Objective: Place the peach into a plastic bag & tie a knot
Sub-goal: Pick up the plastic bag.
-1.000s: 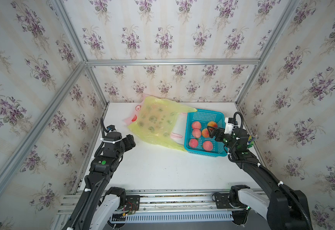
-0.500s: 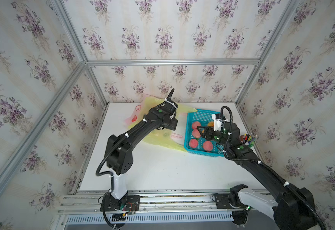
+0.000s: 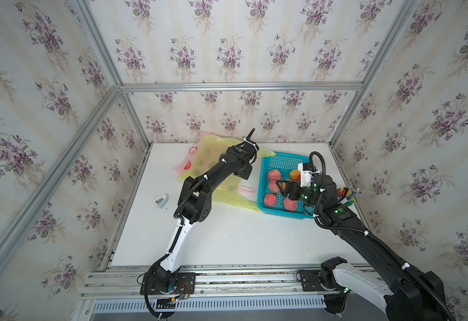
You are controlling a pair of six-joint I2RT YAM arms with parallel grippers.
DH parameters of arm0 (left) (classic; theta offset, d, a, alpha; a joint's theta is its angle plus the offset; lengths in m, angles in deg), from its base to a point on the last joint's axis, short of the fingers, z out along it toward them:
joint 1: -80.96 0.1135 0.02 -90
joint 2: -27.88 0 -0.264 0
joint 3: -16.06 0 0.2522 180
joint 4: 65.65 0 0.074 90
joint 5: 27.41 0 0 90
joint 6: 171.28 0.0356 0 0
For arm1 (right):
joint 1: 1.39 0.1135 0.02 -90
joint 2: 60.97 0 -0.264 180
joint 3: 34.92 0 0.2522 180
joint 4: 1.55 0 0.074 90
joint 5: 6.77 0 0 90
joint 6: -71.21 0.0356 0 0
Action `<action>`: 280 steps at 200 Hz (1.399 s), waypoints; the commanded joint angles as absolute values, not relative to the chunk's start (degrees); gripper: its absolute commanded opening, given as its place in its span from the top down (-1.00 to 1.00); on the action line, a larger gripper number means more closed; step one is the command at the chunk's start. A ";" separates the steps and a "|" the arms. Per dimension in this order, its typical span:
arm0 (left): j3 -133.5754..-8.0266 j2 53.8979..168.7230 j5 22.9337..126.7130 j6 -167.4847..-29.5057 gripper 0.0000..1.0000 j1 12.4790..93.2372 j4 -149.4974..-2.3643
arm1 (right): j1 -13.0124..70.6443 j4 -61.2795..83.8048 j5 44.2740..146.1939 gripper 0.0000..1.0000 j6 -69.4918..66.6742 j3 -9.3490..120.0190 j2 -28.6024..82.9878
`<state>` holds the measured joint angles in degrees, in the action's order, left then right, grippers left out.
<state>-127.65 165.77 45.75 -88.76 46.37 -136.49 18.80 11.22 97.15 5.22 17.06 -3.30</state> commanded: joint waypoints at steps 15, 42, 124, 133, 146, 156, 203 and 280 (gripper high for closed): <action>-129.39 167.75 42.94 -87.88 -0.29 46.42 -137.70 | 18.83 11.60 96.46 -0.57 5.55 16.92 -3.71; -129.62 168.80 41.68 -87.78 -0.22 46.51 -137.70 | 18.83 11.52 96.17 -0.56 5.46 16.93 -3.94; -128.60 164.27 43.53 -86.21 1.00 47.35 -137.81 | 18.86 12.41 95.55 -0.43 5.04 17.90 -2.65; -128.47 162.79 44.60 -86.24 1.00 47.55 -138.31 | 18.83 13.09 95.07 -0.41 4.90 18.63 -2.16; -127.86 159.98 46.80 -86.42 1.00 48.11 -139.30 | 18.83 15.21 93.46 -0.40 4.54 20.27 -1.11; -127.12 157.51 48.73 -86.53 1.00 48.73 -140.20 | 18.83 17.79 91.97 -0.40 4.19 22.26 0.43; -123.51 145.53 57.45 -87.27 1.00 50.41 -146.27 | 18.83 25.00 83.60 -0.71 1.12 28.96 10.31; -119.96 136.80 73.74 -90.72 1.00 50.44 -153.19 | 18.49 26.37 80.32 -0.83 -2.26 35.16 27.36</action>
